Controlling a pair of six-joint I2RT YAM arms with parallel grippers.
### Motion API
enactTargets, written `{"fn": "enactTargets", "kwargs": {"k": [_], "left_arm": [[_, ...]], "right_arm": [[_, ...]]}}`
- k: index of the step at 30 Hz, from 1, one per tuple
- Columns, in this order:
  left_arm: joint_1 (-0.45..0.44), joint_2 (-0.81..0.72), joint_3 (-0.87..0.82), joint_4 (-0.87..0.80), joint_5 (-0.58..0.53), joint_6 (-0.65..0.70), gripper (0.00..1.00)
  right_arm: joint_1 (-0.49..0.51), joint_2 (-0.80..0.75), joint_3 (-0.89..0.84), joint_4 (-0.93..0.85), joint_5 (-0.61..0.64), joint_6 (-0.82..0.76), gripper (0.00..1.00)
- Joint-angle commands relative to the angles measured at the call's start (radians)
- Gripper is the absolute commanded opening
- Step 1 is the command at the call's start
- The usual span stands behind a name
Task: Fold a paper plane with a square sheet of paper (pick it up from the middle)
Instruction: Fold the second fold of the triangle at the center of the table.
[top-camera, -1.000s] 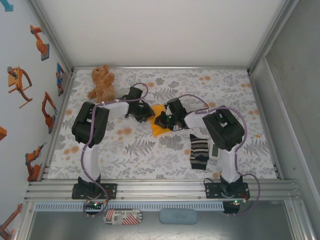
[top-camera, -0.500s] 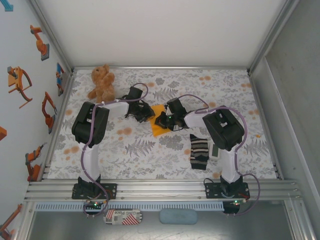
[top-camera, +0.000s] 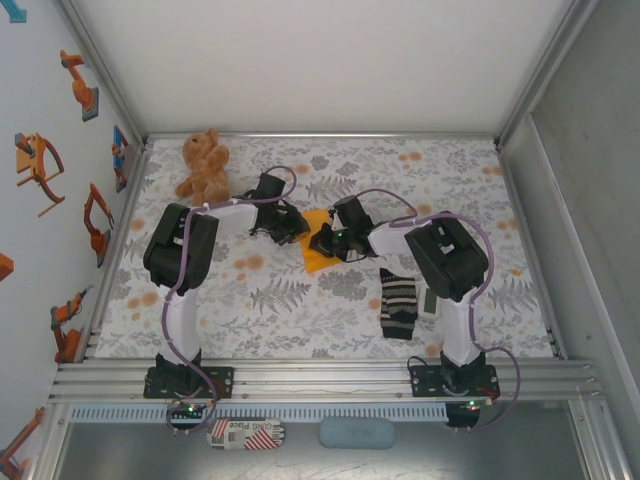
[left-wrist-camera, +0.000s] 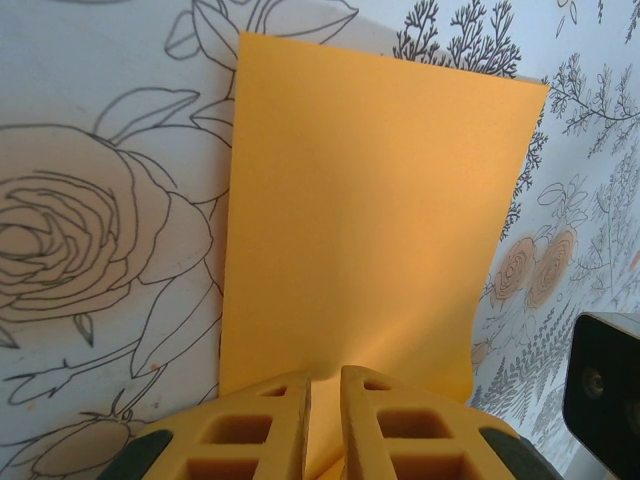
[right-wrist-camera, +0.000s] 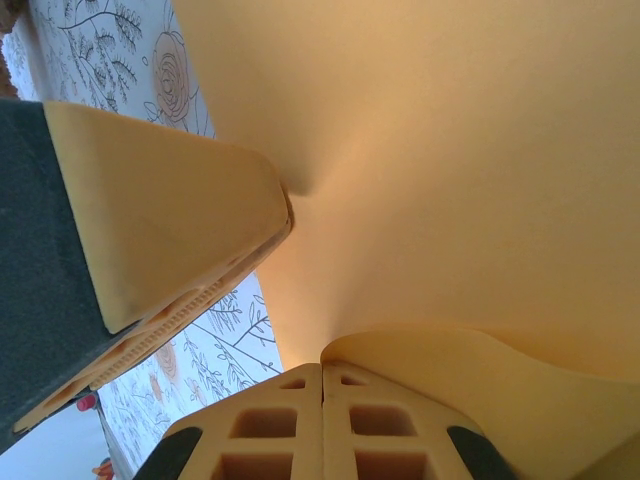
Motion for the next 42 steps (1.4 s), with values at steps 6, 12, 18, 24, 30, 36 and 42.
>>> {"fn": "enactTargets", "kwargs": {"k": [6, 12, 18, 24, 30, 36, 42], "left_arm": [[0.000, 0.032, -0.009, -0.091, -0.042, 0.009, 0.16], [0.000, 0.028, -0.007, -0.092, -0.044, 0.009, 0.16], [0.014, 0.004, 0.032, -0.104, -0.030, 0.011, 0.17], [0.065, -0.077, 0.084, -0.149, -0.082, 0.031, 0.20], [0.135, -0.188, 0.009, -0.166, -0.164, 0.032, 0.23], [0.159, -0.268, -0.080, -0.157, -0.170, 0.022, 0.23], [0.149, -0.297, -0.149, -0.100, -0.093, -0.005, 0.23]], "right_arm": [[0.006, 0.032, 0.024, -0.008, 0.003, -0.001, 0.00], [0.006, 0.036, 0.024, -0.026, 0.012, -0.003, 0.00], [0.006, 0.039, 0.027, -0.060, 0.021, -0.007, 0.00], [0.006, 0.043, 0.038, -0.091, 0.032, -0.009, 0.04], [0.006, 0.039, 0.040, -0.087, 0.035, -0.004, 0.24], [0.006, 0.033, 0.038, -0.071, 0.033, -0.003, 0.35], [0.006, 0.023, 0.029, -0.068, 0.038, -0.010, 0.35]]}}
